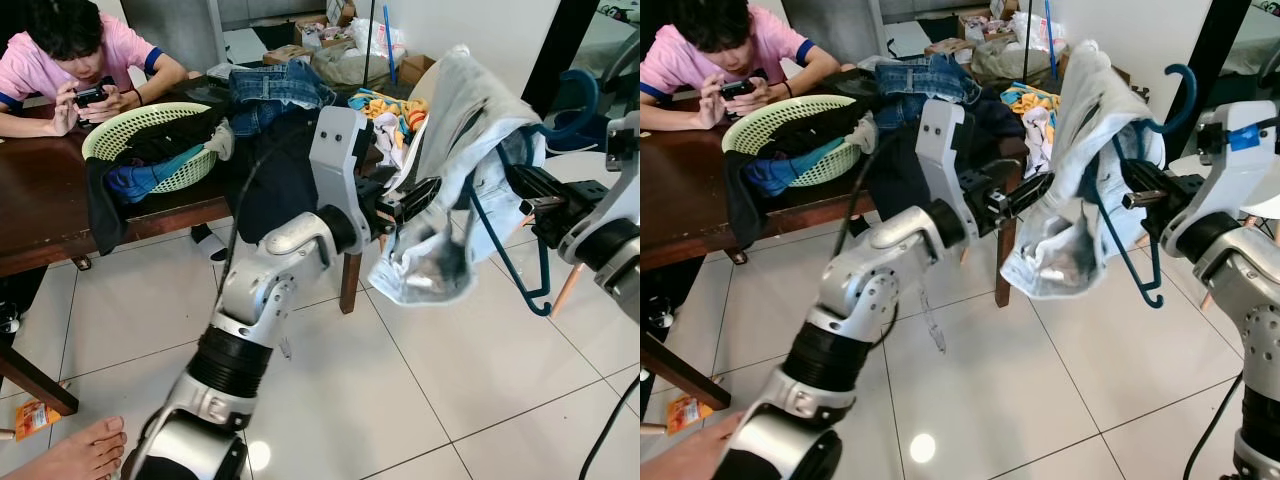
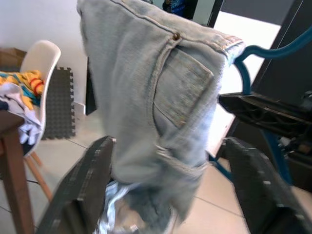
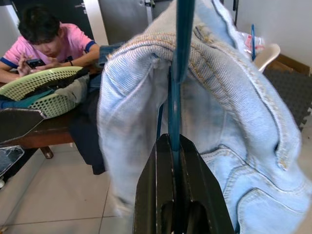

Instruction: Hang hanger

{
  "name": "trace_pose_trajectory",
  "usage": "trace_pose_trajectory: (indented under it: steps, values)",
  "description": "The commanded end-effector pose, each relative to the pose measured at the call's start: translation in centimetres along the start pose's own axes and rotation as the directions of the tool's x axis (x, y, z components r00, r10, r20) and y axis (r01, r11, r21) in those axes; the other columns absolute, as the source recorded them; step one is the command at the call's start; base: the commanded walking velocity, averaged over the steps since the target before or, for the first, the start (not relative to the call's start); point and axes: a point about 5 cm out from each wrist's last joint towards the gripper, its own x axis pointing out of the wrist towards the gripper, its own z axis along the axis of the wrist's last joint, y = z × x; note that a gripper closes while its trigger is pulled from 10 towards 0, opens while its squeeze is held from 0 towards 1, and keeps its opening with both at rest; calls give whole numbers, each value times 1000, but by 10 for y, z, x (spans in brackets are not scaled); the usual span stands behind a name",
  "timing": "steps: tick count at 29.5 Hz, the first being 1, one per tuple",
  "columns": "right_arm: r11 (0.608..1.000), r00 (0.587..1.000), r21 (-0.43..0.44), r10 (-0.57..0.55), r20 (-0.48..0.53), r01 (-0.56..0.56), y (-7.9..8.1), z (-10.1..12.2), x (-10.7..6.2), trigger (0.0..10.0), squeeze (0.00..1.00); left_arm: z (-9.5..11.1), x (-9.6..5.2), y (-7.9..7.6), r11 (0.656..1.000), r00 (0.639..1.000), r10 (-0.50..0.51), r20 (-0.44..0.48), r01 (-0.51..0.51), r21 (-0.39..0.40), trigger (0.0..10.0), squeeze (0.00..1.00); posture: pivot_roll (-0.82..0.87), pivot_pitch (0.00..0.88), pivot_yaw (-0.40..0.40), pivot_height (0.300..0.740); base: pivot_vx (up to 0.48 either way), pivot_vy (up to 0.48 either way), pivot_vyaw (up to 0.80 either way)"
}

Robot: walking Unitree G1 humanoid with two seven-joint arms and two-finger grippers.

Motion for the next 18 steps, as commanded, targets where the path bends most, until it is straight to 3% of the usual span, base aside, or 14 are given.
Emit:
trace_pose_trajectory:
  steps: [1, 3, 4, 7, 8, 10, 11, 12, 13, 14, 16, 18]
  values:
    - [996, 995, -39, 78, 60, -76, 11, 10, -3, 10000, 0, 12, -3, -2, 996, 997, -71, 11, 71, 59, 10000, 1000, -54, 86, 50, 740, 0, 0, 0]
    - [994, 994, -48, 97, 58, -94, 12, 9, -5, 10000, 0, 19, -7, -2, 990, 993, -114, 9, 113, 87, 10000, 1000, -54, 86, 50, 740, 0, 0, 0]
    - [988, 990, -75, 139, 34, -136, 12, 4, -11, 10000, 0, 39, -20, 2, 971, 976, -215, 23, 212, 111, 10000, 1000, -48, 91, 48, 740, 0, 0, 0]
    - [982, 986, -92, 167, 14, -165, 11, 1, -15, 10000, 0, 53, -29, 4, 952, 958, -284, 30, 278, 130, 10000, 1000, -48, 91, 48, 740, 0, 0, 0]
    - [973, 979, -108, 206, -7, -206, 12, -1, -21, 10000, 0, 69, -40, 7, 924, 935, -354, 33, 344, 170, 10000, 1000, -43, 92, 46, 740, 0, 0, 0]
    - [973, 979, -108, 206, -7, -206, 12, -1, -21, 10000, 0, 69, -40, 7, 924, 935, -354, 33, 344, 170, 10000, 1000, -43, 92, 46, 740, 0, 0, 0]
    - [948, 957, -134, 285, -47, -289, 16, -4, -30, 10000, 0, 90, -56, 13, 862, 901, -434, -12, 419, 284, 10000, 1000, -38, 92, 45, 740, 0, 0, 0]
    - [948, 957, -134, 285, -47, -289, 16, -4, -30, 10000, 0, 90, -56, 13, 862, 901, -434, -12, 419, 284, 10000, 1000, -38, 92, 45, 740, 0, 0, 0]
    - [925, 936, -145, 343, -78, -351, 19, -6, -36, 10000, 0, 104, -66, 18, 807, 880, -469, -74, 462, 368, 10000, 1000, -38, 92, 45, 740, 0, 0, 0]
    - [925, 936, -145, 343, -78, -351, 19, -6, -36, 10000, 0, 104, -66, 18, 807, 880, -469, -74, 462, 368, 10000, 1000, -38, 92, 45, 740, 0, 0, 0]
    - [866, 880, -160, 456, -134, -473, 31, -8, -44, 10000, 0, 118, -77, 34, 709, 856, -469, -219, 512, 484, 10000, 976, -14, 89, 49, 740, 0, 0, 0]
    - [866, 880, -160, 456, -134, -473, 31, -8, -44, 10000, 0, 118, -77, 34, 709, 856, -469, -219, 512, 484, 10000, 976, -14, 89, 49, 740, 0, 0, 0]
